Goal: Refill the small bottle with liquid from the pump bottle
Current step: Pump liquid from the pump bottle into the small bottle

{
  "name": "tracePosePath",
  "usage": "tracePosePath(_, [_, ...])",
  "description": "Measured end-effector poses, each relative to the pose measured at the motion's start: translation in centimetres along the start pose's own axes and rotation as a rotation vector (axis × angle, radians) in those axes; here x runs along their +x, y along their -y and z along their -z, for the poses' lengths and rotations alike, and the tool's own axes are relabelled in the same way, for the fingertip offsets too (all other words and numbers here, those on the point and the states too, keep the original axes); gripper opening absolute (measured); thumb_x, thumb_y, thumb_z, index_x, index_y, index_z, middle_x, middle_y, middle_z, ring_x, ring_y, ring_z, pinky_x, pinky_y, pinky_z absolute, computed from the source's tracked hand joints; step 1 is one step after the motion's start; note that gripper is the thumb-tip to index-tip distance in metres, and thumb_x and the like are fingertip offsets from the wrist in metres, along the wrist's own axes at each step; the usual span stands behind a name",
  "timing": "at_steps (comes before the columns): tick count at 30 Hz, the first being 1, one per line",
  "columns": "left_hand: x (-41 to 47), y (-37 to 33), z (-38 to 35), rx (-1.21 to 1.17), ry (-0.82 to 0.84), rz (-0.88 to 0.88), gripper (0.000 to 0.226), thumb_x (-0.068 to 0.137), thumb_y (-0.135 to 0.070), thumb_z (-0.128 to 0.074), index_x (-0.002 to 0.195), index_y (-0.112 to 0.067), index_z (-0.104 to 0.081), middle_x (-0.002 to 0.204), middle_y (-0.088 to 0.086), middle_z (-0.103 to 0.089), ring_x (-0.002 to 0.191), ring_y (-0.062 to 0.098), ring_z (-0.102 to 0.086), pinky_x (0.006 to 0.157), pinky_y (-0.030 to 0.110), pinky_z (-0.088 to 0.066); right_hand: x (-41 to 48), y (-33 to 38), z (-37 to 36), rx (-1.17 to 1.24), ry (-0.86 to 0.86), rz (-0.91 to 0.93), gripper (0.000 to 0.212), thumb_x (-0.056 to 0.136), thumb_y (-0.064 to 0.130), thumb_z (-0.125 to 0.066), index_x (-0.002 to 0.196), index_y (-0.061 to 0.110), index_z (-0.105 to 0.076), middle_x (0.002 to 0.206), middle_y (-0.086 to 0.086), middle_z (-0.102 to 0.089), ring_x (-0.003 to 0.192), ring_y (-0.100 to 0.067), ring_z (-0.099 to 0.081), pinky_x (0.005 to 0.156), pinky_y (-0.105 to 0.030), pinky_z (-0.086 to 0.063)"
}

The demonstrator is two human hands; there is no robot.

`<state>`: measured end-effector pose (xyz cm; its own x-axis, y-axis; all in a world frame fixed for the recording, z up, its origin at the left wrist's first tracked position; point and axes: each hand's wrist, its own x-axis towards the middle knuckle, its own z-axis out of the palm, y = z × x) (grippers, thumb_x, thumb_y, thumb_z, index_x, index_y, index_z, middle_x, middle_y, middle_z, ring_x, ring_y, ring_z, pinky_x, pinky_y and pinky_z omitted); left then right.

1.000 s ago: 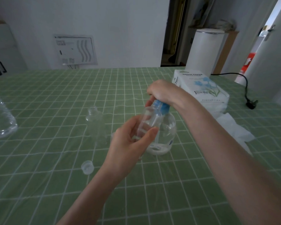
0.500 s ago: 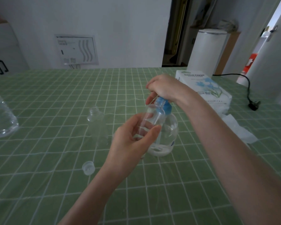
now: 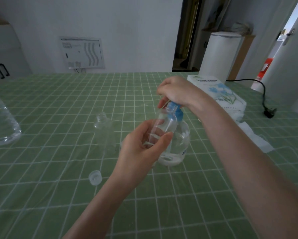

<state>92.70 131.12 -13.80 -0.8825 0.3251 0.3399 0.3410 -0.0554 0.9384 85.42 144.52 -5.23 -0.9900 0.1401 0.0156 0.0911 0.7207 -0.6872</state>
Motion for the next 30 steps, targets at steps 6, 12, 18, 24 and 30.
tracePosePath(6, [-0.09,0.00,0.05,0.008,-0.003,0.000,0.018,0.076,-0.033,-0.062,0.093,-0.025,-0.066,0.066,-0.007,-0.063,0.061,0.011,-0.058,0.052,0.022,-0.047,0.26,-0.01,-0.17,0.004,0.055,-0.063,0.037,0.086,0.009,-0.048,0.118,-0.001,-0.063,0.111,-0.023,-0.070,0.107,-0.032,-0.066,0.079,-0.033,-0.048])
tracePosePath(12, [-0.37,0.33,0.13,0.003,0.007,0.011,0.013,0.078,-0.029,-0.065,0.091,-0.026,-0.066,0.067,-0.010,-0.065,0.062,0.007,-0.061,0.055,0.019,-0.050,-0.13,-0.56,-0.82,-0.001,0.082,-0.082,0.039,0.084,0.009,-0.048,0.118,-0.003,-0.062,0.116,-0.021,-0.068,0.109,-0.032,-0.066,0.103,-0.048,-0.045])
tracePosePath(18, [-0.14,-0.01,0.01,-0.001,-0.004,0.011,0.020,0.075,-0.033,-0.063,0.095,-0.028,-0.065,0.069,-0.006,-0.064,0.062,0.014,-0.059,0.054,0.025,-0.048,-0.08,-0.02,-0.03,0.023,0.005,-0.035,0.038,0.085,0.008,-0.054,0.120,-0.005,-0.061,0.109,-0.025,-0.070,0.105,-0.035,-0.066,0.087,-0.039,-0.053])
tracePosePath(24, [-0.12,-0.14,-0.01,0.000,-0.007,0.003,0.025,0.075,-0.034,-0.063,0.098,-0.023,-0.065,0.068,-0.007,-0.065,0.061,0.009,-0.059,0.053,0.020,-0.048,0.05,0.35,-0.17,-0.012,0.004,-0.032,0.042,0.083,0.004,-0.054,0.124,-0.006,-0.058,0.112,-0.026,-0.068,0.106,-0.037,-0.066,0.086,-0.037,-0.056])
tracePosePath(30, [-0.18,0.15,0.01,0.005,-0.002,0.002,0.019,0.076,-0.033,-0.064,0.092,-0.024,-0.066,0.066,-0.007,-0.064,0.061,0.010,-0.058,0.054,0.022,-0.048,-0.01,0.02,-0.47,0.035,0.052,-0.074,0.042,0.081,0.006,-0.055,0.119,-0.009,-0.059,0.116,-0.030,-0.065,0.110,-0.040,-0.064,0.102,-0.050,-0.047])
